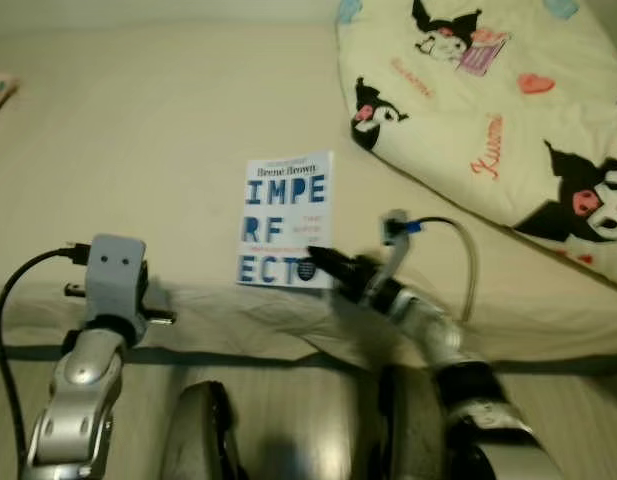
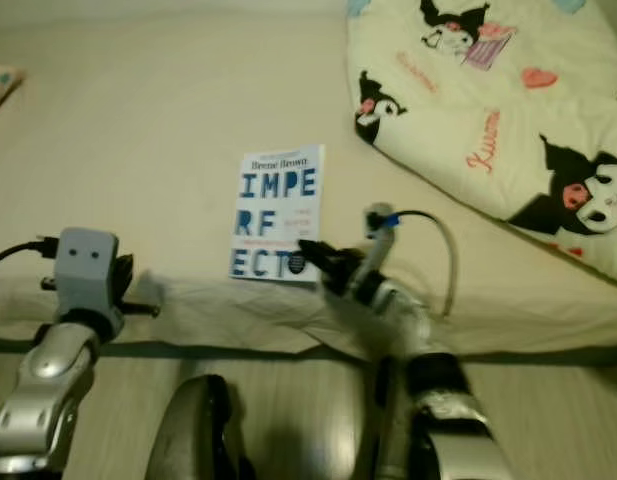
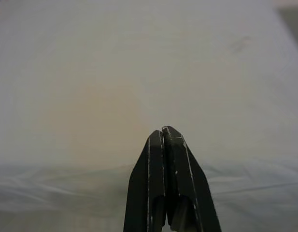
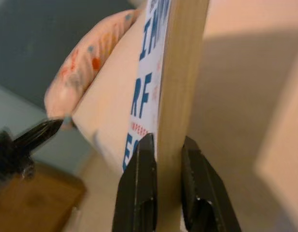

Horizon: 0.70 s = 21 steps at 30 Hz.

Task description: Clean up the room

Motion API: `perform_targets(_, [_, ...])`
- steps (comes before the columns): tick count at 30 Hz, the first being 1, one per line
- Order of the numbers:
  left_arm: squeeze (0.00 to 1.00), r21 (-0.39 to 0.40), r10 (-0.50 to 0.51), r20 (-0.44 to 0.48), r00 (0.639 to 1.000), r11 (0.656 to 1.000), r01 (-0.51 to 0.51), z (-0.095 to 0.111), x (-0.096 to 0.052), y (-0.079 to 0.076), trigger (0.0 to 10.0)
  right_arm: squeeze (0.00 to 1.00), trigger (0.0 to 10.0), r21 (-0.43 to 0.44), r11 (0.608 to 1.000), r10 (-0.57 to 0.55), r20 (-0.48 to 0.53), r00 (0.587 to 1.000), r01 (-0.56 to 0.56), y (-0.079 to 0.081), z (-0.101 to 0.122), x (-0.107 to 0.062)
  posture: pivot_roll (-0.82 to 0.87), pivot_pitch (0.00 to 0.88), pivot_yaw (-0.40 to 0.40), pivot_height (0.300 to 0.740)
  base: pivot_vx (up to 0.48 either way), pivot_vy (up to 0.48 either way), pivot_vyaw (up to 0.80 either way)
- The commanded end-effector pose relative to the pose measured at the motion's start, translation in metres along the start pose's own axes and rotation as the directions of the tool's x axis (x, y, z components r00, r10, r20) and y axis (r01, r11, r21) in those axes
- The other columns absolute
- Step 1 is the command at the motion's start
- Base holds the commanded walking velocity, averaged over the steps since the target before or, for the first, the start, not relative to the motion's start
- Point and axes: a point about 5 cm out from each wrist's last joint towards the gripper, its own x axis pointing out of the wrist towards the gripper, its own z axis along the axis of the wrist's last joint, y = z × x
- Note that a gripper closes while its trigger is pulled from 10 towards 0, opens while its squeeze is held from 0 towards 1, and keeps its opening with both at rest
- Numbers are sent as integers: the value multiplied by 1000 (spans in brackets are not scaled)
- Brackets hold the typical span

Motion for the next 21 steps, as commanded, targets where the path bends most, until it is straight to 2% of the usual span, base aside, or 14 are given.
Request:
perform_targets(1, [0,-49,0,-57,998,999,-3,-13,-1,1,10000,0,0,-31,997,70,-26,997,-71,11,0,1,-60,182,64,515,0,0,0])
perform_targets(2, [0,-95,-28,-73,997,995,21,-15,1,-3,10000,0,0,-98,993,52,-68,996,-58,8,0,-9,-70,167,58,515,0,0,0])
perform_targets(3, [0,-95,-28,-73,997,995,21,-15,1,-3,10000,0,0,-98,993,52,-68,996,-58,8,0,-9,-70,167,58,515,0,0,0])
perform_targets(6, [0,-128,-109,-81,991,987,99,-21,3,-16,10000,0,0,-210,977,16,-133,991,-44,5,-4,-30,-89,142,55,515,0,0,0])
perform_targets(12, [0,-198,-173,-88,981,968,153,-26,2,-25,10000,0,0,-228,971,31,-163,986,-69,14,-11,-40,-92,136,51,515,0,0,0])
perform_targets(13, [0,-248,-206,-80,975,952,180,-25,1,-30,10000,0,0,-226,973,18,-137,990,-49,17,-10,-41,-97,131,42,515,0,0,0])
perform_targets(14, [0,-298,-229,-61,972,933,201,-24,0,-35,10000,0,0,-224,974,-40,-88,995,20,18,-8,-39,-101,132,36,515,0,0,0])
perform_targets(15, [0,-316,-236,-44,971,925,210,-24,-3,-39,10000,0,7765,-239,966,-113,-37,993,101,20,-8,-37,-103,128,33,515,0,0,0])
perform_targets(16, [0,-325,-238,-33,971,921,215,-24,-5,-42,10000,0,7765,-248,956,-162,-3,987,156,21,-7,-36,-103,128,33,515,0,0,0])
perform_targets(17, [0,-290,-219,-36,975,936,199,-26,-7,-43,10000,0,10000,-259,932,-257,21,966,254,17,-11,-34,-98,121,31,515,0,0,0])
perform_targets(18, [0,-290,-219,-36,975,936,199,-26,-7,-43,10000,0,10000,-259,932,-257,21,966,254,17,-11,-34,-98,121,31,515,0,0,0])
perform_targets(19, [0,-242,-196,-26,980,953,184,-25,-8,-43,10000,0,10000,-275,909,-314,46,948,314,15,-14,-33,-98,121,31,515,0,0,0])
perform_targets(20, [0,-166,-143,-30,989,977,136,-25,-7,-42,10000,0,10000,-326,864,-381,71,922,382,13,-17,-34,-96,114,30,515,0,0,0])
perform_targets(21, [0,-166,-143,-30,989,977,136,-25,-7,-42,10000,0,10000,-326,864,-381,71,922,382,13,-17,-34,-96,114,30,515,0,0,0])
